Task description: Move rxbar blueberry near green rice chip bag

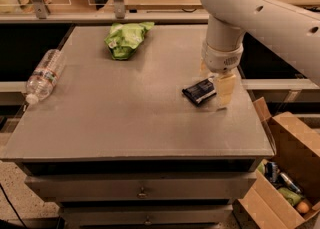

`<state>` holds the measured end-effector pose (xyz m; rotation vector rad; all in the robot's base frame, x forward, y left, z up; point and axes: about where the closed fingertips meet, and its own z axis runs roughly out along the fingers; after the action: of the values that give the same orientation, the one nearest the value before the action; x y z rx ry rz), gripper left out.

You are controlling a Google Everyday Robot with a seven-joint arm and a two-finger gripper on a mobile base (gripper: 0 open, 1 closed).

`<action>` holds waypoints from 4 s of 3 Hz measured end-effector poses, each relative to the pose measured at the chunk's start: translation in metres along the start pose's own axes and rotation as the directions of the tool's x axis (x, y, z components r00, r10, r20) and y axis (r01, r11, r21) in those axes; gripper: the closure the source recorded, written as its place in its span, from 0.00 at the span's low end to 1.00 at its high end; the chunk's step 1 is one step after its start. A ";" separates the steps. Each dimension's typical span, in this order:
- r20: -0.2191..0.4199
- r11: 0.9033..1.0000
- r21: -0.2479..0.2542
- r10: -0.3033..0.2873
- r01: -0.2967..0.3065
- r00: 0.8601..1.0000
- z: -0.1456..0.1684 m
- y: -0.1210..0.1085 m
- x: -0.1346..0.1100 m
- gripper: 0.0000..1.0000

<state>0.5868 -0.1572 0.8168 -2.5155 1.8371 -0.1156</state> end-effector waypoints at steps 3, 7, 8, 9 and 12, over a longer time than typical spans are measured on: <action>0.005 1.000 -0.003 -0.002 0.002 1.000 -0.004 -0.002 -0.001 1.00; 0.123 0.995 0.043 0.089 -0.095 0.988 -0.030 -0.068 0.004 1.00; 0.147 0.984 0.100 0.132 -0.148 0.980 -0.041 -0.096 0.000 1.00; 0.142 0.962 0.182 0.182 -0.206 0.973 -0.054 -0.121 -0.015 1.00; 0.141 0.929 0.237 0.257 -0.285 0.956 -0.028 -0.180 -0.066 0.82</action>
Offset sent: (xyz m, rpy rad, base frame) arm -0.0001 0.0009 -0.0003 0.0000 0.0105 0.0019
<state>0.7361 -0.0383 0.8532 -2.0378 1.9626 -0.1926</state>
